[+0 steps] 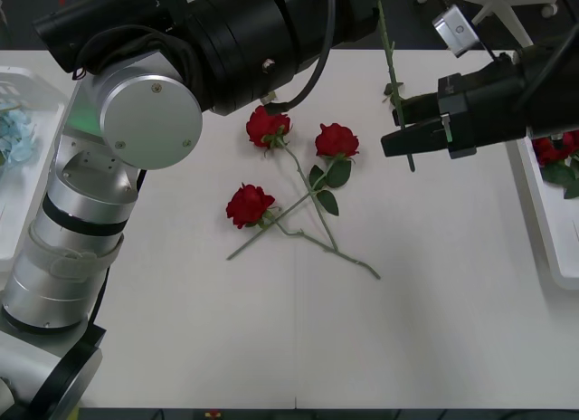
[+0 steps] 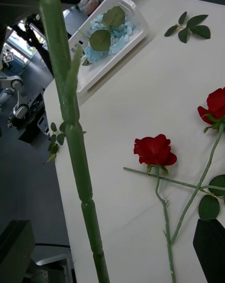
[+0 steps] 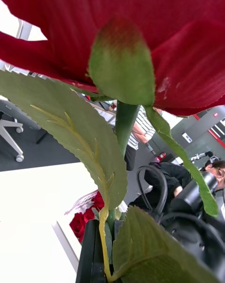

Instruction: Place the red flowers into the right box and the blue flowers into the left box. If a person shows an open palm, hand one flower to the person first, then continue sorting.

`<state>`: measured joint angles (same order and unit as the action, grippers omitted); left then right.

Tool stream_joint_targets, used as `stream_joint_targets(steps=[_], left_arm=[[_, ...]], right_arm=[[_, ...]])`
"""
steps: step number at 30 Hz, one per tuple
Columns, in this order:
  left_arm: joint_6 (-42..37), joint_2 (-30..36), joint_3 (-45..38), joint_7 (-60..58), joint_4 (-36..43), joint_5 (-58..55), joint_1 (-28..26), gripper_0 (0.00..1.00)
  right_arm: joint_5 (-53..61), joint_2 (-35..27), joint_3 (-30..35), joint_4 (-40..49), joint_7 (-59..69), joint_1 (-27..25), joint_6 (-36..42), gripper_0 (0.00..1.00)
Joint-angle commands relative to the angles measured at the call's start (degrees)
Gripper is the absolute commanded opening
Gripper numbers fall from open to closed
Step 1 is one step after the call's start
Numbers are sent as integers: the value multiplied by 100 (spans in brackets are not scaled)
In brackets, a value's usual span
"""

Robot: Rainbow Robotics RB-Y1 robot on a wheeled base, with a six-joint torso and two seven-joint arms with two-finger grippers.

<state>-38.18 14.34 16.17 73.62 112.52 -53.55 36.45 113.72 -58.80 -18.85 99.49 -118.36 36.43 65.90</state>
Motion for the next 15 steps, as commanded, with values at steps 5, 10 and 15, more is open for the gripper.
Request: stream_joint_targets(steps=[5, 10, 15], left_arm=[[82, -134, -79, -234, 191, 37, -50, 0], [82, -134, -79, -234, 191, 37, -50, 0], [82, -134, -79, -234, 191, 37, -50, 0]], right_arm=[[-114, 88, -479, 282, 296, 145, -367, 82], [-140, 114, -497, 299, 375, 163, -358, 21], [-131, 114, -479, 317, 463, 171, -384, 0]])
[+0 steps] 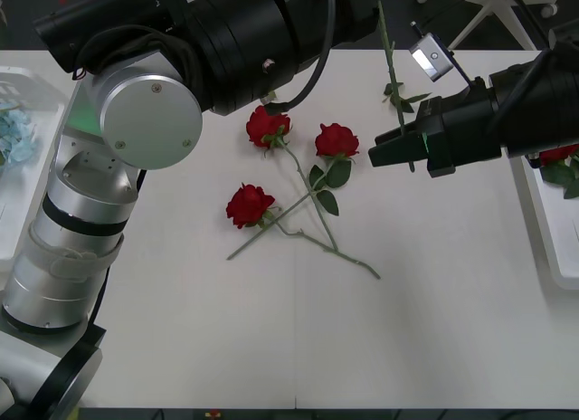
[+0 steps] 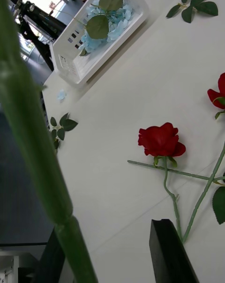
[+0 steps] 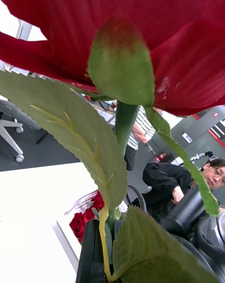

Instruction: Place the red flowers into the right box and the blue flowers into the left box. If a person shows an open palm, hand one flower to the person first, then continue sorting.

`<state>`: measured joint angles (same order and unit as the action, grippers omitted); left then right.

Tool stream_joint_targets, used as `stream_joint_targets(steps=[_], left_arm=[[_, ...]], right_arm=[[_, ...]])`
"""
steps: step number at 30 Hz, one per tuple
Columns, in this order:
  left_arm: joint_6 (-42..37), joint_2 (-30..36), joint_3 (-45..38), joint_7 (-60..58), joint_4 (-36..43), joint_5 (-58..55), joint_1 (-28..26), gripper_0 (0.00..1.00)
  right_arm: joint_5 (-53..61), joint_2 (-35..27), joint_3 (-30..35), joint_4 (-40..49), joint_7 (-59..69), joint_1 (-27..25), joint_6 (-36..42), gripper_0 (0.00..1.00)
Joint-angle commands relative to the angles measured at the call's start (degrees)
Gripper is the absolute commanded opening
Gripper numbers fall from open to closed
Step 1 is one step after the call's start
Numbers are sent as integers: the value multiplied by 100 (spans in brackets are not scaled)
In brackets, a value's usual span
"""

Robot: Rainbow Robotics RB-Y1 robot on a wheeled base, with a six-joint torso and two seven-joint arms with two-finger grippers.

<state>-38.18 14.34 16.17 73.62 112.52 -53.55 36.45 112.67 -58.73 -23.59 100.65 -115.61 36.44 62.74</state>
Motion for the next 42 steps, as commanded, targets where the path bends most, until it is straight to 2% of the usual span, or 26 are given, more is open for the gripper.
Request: stream_joint_targets(steps=[1, 11, 12, 13, 14, 15, 24, 39, 42], left_arm=[[82, -133, -79, -234, 191, 37, -50, 0], [82, -133, -79, -234, 191, 37, -50, 0], [82, -133, -79, -234, 191, 37, -50, 9], [82, -133, -79, -234, 191, 37, -50, 33], [82, -133, -79, -234, 191, 37, -50, 80], [82, -133, -79, -234, 191, 37, -50, 100], [82, -133, -79, -234, 191, 37, -50, 100], [100, -63, -158, -234, 94, 108, -129, 100], [-383, 183, -466, -242, 165, 90, -50, 100]], right_arm=[[-35, 108, -14, 201, 187, 162, -78, 0], [-44, 108, -14, 227, 258, 170, -86, 0], [-96, 108, -14, 227, 267, 170, -86, 0], [-114, 108, -14, 218, 267, 170, -86, 0], [-140, 99, -14, 227, 284, 170, -86, 0], [-158, 90, -14, 227, 284, 170, -86, 0], [-237, -68, -14, 209, 451, 214, 1, 0], [-1547, -648, 127, -274, 1796, 311, 1100, 0], [-1916, -850, 127, -582, 1778, 311, 1425, 0]])
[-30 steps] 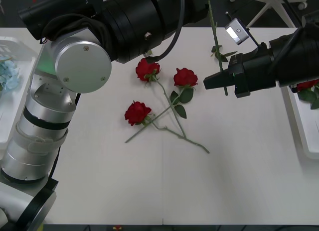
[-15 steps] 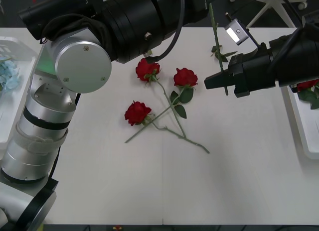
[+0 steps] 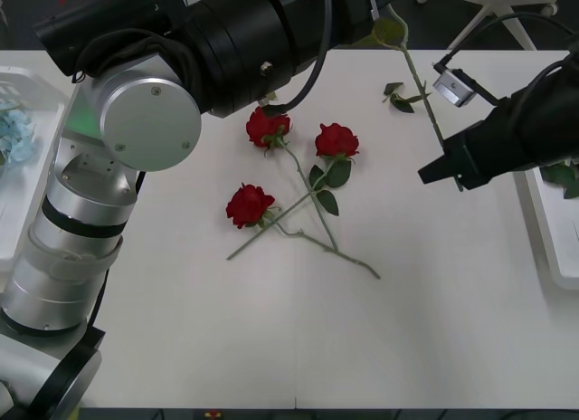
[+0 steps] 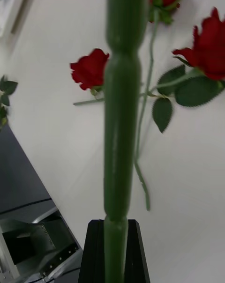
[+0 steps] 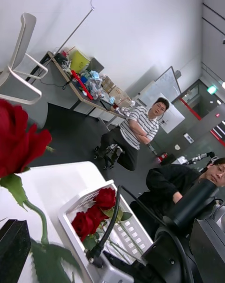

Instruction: Place the red flowers into the right box and the blue flowers into the left box. If a person shows an open palm, hand one flower to the person first, then continue sorting.

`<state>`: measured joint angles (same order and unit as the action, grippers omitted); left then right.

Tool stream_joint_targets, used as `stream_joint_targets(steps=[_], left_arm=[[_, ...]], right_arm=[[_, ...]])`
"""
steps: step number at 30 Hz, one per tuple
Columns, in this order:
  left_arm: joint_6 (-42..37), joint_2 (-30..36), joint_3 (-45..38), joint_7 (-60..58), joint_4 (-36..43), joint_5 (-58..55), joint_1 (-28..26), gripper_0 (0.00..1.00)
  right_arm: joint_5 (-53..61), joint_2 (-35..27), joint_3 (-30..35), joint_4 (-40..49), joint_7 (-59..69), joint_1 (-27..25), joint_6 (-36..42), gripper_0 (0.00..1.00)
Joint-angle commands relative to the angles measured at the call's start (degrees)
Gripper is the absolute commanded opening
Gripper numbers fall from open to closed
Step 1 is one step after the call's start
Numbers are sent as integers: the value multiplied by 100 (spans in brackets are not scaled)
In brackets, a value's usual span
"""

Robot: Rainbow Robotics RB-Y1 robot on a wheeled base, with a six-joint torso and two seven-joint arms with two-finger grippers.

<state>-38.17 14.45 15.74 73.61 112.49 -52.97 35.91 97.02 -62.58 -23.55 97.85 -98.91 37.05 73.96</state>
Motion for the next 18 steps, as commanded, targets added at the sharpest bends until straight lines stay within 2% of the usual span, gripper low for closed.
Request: stream_joint_targets(steps=[1, 10, 18], left_arm=[[-666, 217, -546, -233, 221, 6, 22, 100], [-3487, 972, -1768, -127, 634, -768, -57, 100], [-4384, 1684, -2075, 576, 625, -1014, -638, 100]], right_arm=[[-412, -510, 123, -425, 109, 251, 374, 0], [-1150, -1090, 140, -1453, 30, 251, 769, 0], [-1502, -1670, 132, -2244, -155, 180, 901, 0]])
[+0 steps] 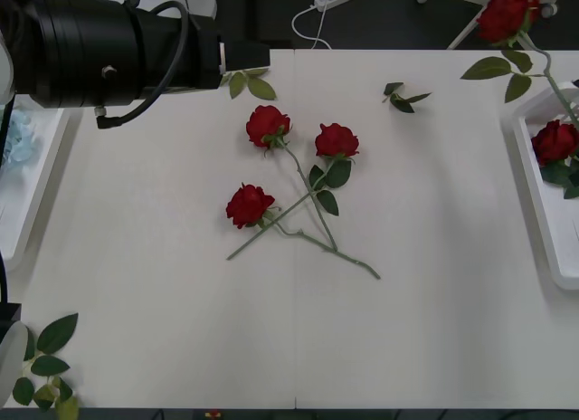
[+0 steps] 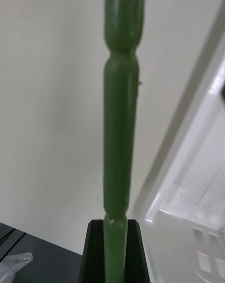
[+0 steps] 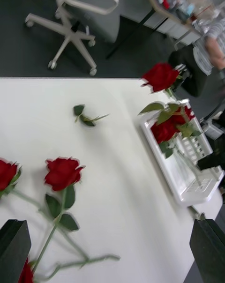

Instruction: Place the red flowers into the right box and the blue flowers into the left box. If a person shows an open palm, hand one flower to the person first, then continue sorting.

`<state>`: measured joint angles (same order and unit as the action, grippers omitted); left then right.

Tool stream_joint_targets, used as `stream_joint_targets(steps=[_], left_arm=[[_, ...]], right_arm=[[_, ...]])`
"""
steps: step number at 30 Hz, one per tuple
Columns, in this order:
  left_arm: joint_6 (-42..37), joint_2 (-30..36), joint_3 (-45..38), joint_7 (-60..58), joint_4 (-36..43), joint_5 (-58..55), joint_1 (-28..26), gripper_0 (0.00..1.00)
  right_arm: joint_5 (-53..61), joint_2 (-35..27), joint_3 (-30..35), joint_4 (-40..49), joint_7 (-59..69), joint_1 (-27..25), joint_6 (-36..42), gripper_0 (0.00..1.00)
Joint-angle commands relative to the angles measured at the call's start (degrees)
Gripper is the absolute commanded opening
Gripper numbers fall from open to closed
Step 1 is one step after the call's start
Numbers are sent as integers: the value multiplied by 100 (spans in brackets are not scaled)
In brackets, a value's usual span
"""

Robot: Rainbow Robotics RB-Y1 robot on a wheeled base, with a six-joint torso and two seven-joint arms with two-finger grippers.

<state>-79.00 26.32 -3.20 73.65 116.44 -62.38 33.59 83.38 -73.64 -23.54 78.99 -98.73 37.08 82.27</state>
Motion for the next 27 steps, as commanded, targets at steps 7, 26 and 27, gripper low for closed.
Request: stream_joint_targets(steps=[7, 26, 27], left_arm=[[-344, 901, -102, 1284, 99, -2, -880, 100], [-265, 901, 65, 1793, -455, 103, -880, 100], [-265, 901, 83, 1793, -455, 103, -880, 100]], right_arm=[[-436, -863, 139, -1378, -1456, 18, -36, 0], [-1869, -45, 534, -3039, -2370, -588, -1363, 0], [-1974, 25, 534, -3100, -2352, -597, -1459, 0]])
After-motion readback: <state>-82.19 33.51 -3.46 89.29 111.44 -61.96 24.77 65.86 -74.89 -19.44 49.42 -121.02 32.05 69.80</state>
